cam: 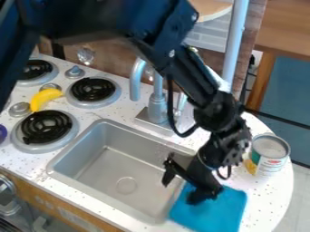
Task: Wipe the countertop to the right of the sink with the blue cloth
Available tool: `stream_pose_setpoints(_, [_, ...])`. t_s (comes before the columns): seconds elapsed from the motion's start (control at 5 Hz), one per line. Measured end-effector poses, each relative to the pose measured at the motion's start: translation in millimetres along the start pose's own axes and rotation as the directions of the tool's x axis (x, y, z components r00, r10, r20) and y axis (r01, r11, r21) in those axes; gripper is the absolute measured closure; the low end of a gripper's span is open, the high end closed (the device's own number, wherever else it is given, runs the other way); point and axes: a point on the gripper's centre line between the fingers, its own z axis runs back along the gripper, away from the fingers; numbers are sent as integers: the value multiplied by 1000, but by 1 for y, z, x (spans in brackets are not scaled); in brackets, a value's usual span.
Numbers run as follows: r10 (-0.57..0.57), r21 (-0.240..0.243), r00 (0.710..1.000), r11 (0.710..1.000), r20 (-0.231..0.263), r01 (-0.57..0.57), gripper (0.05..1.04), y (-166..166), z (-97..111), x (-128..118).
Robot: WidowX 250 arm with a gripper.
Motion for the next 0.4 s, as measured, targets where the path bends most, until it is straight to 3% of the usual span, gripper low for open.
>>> stream_pose_setpoints(0.4, [-46, 4, 999, 999, 12, 46, 83, -9, 4, -26])
